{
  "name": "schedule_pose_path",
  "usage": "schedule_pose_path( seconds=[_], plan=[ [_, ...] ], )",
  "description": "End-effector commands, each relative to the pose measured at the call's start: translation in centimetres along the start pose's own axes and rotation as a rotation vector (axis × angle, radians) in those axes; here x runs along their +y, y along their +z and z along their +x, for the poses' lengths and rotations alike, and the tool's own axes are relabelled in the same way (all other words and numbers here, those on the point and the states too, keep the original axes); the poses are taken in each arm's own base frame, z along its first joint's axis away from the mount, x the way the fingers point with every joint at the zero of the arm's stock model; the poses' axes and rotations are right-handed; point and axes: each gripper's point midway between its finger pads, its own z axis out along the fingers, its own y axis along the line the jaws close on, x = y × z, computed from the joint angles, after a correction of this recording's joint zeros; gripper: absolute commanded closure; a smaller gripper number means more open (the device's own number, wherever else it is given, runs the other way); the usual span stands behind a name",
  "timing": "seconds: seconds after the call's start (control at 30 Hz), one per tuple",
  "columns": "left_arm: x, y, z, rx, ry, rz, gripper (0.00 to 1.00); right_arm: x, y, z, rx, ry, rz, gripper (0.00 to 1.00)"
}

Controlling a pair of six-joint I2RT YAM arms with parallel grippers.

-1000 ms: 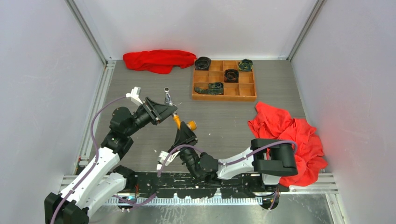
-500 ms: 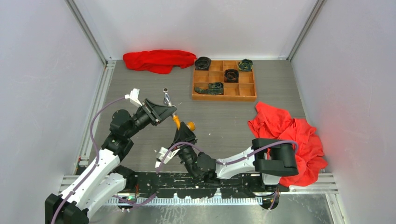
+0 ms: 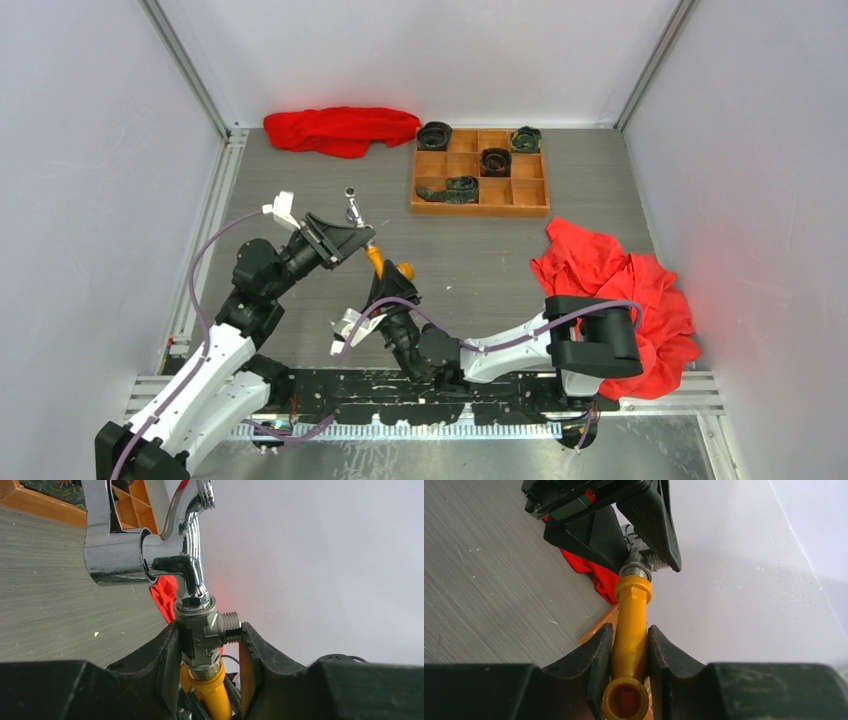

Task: Install the water faucets

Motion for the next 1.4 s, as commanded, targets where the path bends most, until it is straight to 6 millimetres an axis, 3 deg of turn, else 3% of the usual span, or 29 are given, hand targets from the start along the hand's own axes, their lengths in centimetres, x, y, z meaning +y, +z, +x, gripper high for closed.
schedule_pose_path(
  seconds=[0.0,0.4,0.73,1.37],
  plan=[
    [-3.9,-0.8,0.0,-0.002,0.049,0.158,1.0,-2.0,0.8,-2.1,-0.045,0.187,0.068,0.99],
    [-4.5,-1.1,-0.5,-0.034,0.038,0.174,1.0,-1.6,1.2,-2.6,-0.073,0.39,0.074,1.0],
    [-4.3,-1.3,-0.7,-0.055,0.023,0.169,1.0,-2.3,1.9,-2.3,-0.088,0.687,0.059,0.99],
    [-4.6,-1.3,-1.2,-0.102,0.007,0.175,1.0,-2.6,3.1,-1.9,-0.102,1.096,-0.011,0.99]
  ],
)
